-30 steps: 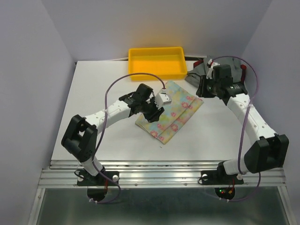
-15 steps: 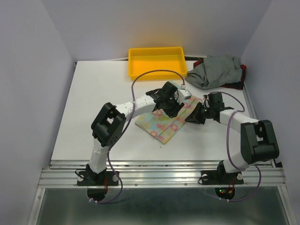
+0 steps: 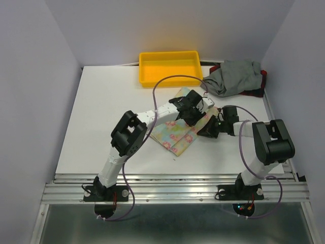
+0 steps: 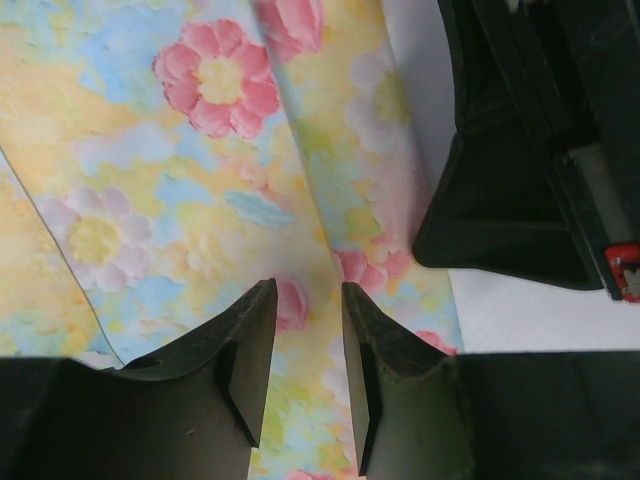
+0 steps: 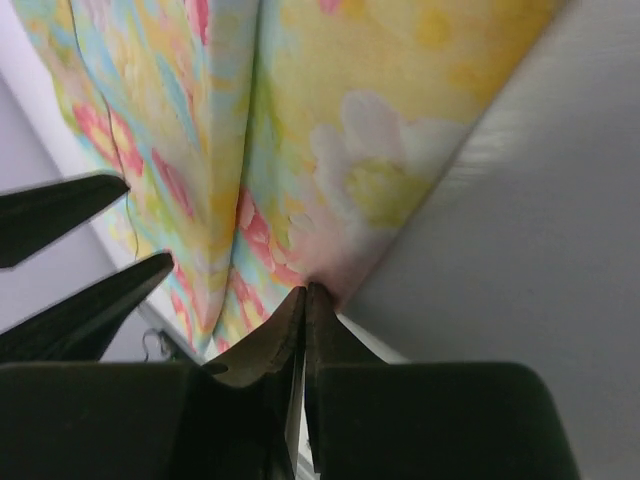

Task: Fold and stack the skirts
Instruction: Fold the skirt

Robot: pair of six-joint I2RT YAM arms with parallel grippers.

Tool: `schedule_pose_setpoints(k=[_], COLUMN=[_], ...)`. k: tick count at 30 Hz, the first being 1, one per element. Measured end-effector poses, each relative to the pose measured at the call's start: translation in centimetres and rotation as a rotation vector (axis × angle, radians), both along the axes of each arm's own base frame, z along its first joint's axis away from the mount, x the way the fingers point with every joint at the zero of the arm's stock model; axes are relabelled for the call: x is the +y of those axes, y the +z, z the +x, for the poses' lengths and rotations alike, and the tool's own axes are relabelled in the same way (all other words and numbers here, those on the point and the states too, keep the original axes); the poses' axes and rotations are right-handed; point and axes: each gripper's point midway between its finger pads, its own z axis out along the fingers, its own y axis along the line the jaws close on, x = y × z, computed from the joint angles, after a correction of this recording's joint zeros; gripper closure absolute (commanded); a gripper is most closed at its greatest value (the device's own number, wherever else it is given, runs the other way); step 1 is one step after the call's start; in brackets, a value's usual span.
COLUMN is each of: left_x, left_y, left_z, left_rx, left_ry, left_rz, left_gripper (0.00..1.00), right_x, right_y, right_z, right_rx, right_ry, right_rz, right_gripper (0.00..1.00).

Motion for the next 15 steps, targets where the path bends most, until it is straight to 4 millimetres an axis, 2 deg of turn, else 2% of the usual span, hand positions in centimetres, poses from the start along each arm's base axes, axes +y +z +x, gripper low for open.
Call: schedule_pose_setpoints(k=[4, 11, 15], left_x=[-0.2, 0.2, 0.2], left_y=[-1.1, -2.7, -2.8], left_z=[0.6, -0.1, -0.1], left_rx=[-0.002, 0.021, 0.008], left_ry=[0.016, 0.013, 0.018], left_rz=[0.027, 0.078, 0.091], left_gripper=[0.53, 0.52, 0.63], right_x=[0.5, 0.6, 0.6], right_y=[-0.8, -0.8, -0.8], right_z=[0.3, 0.4, 0.4], right_rx=[0.023, 0.02, 0.022], right_ry=[0.026, 0.03, 0.027], right_rz=[0.032, 0.039, 0.04], right_gripper=[0.99, 0.99, 0.99])
